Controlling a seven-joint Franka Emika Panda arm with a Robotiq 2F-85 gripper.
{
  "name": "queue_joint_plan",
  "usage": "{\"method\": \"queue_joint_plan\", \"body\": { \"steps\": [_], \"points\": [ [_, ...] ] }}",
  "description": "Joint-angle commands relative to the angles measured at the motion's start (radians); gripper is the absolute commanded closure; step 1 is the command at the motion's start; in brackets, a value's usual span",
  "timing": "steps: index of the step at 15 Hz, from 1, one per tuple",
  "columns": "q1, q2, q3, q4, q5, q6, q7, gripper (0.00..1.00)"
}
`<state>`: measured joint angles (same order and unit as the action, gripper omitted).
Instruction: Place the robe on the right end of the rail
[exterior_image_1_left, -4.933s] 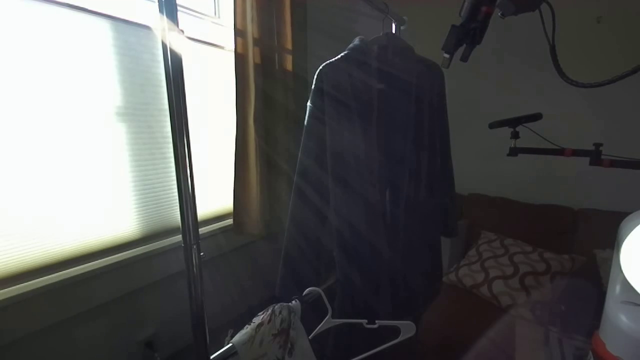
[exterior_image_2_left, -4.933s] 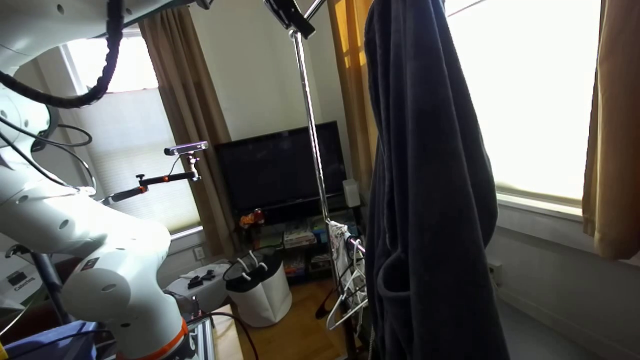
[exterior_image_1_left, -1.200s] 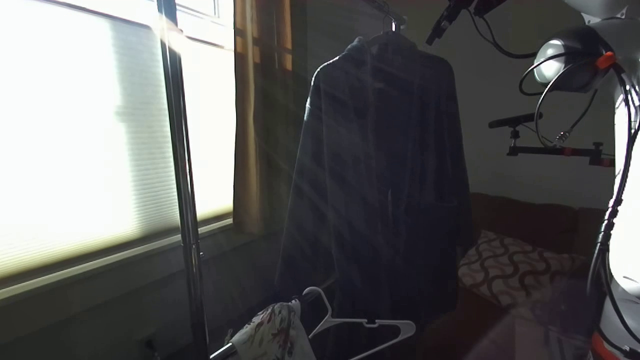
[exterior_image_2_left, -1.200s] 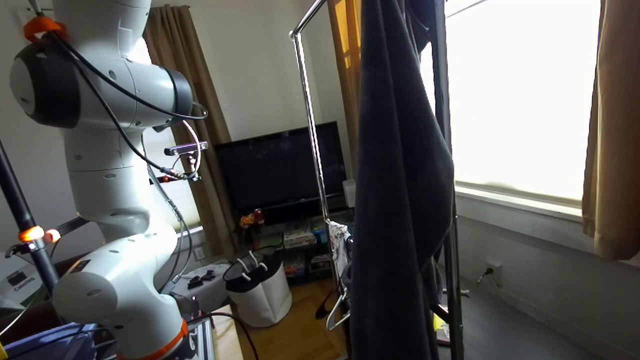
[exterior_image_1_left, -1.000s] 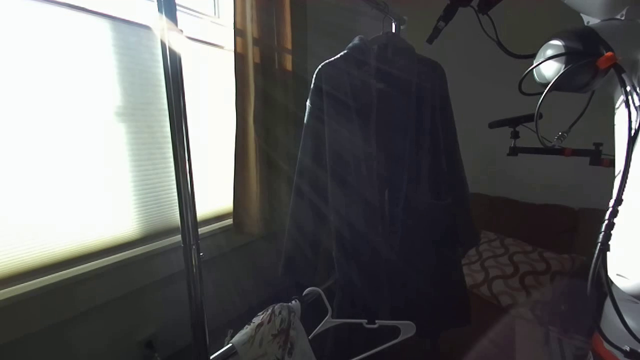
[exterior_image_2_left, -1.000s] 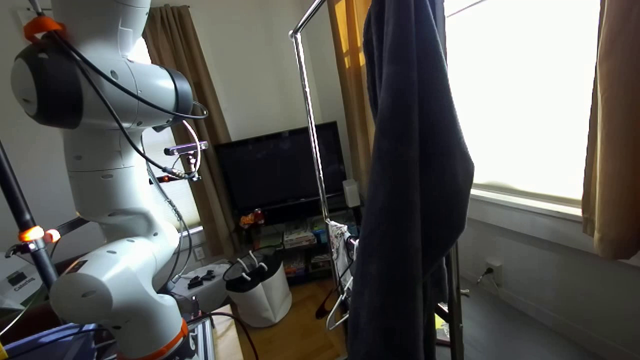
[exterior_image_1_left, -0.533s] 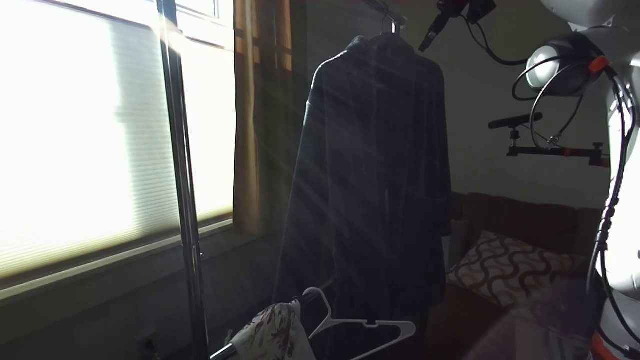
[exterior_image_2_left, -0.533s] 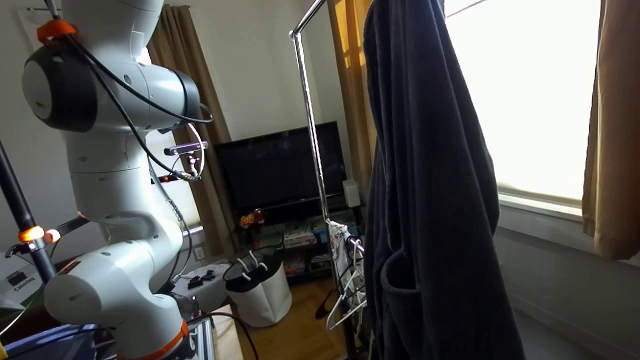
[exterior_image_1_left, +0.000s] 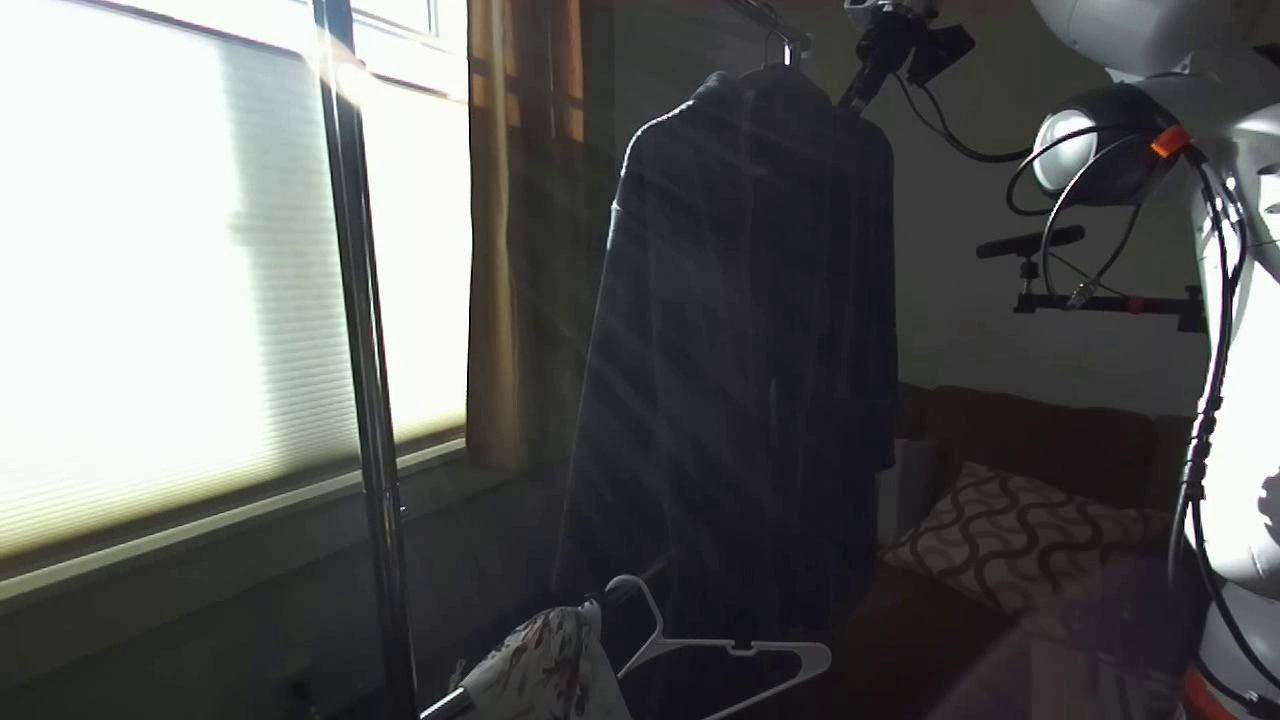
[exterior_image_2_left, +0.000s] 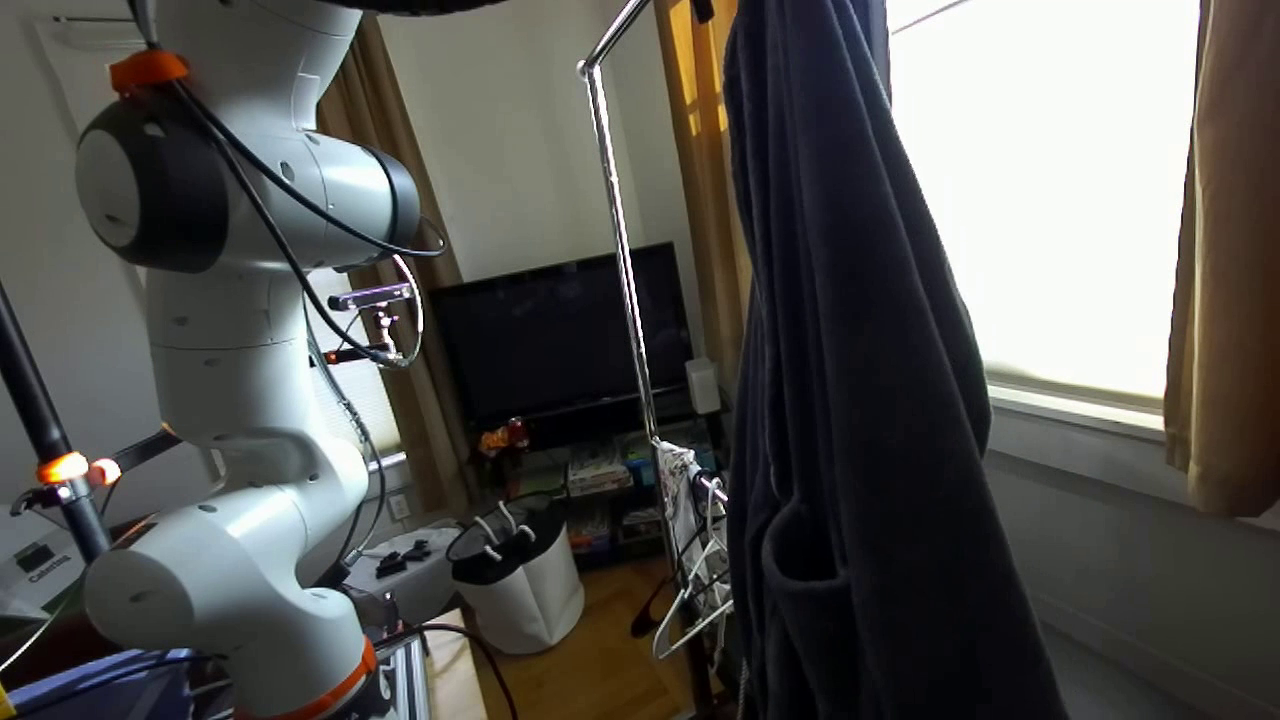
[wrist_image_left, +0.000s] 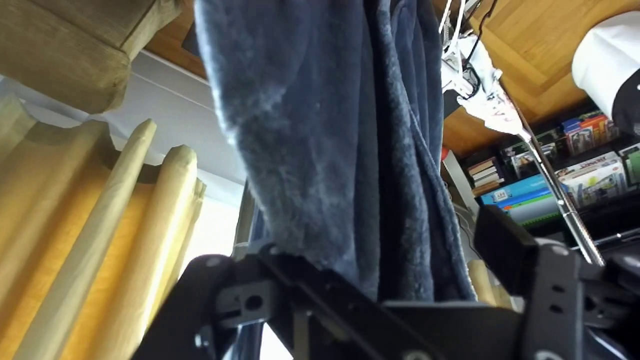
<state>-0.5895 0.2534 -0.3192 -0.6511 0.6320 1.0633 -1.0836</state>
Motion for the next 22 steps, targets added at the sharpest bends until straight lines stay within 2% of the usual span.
{"method": "queue_joint_plan", "body": {
  "steps": [1, 8, 15, 18, 22],
  "points": [
    [-0.006, 0.0, 0.005, 0.019, 0.016, -0.006, -0.023, 0.47],
    [0.01, -0.022, 0.013, 0.014, 0.075, 0.051, 0.034, 0.99],
    [-0.004, -0.052, 0.011, 0.005, 0.116, -0.005, 0.072, 0.97],
    [-0.077, -0.103, -0.002, -0.015, 0.248, 0.006, 0.106, 0.97],
    [-0.217, -0.164, -0.059, -0.052, 0.428, 0.018, 0.145, 0.97]
  ]
}}
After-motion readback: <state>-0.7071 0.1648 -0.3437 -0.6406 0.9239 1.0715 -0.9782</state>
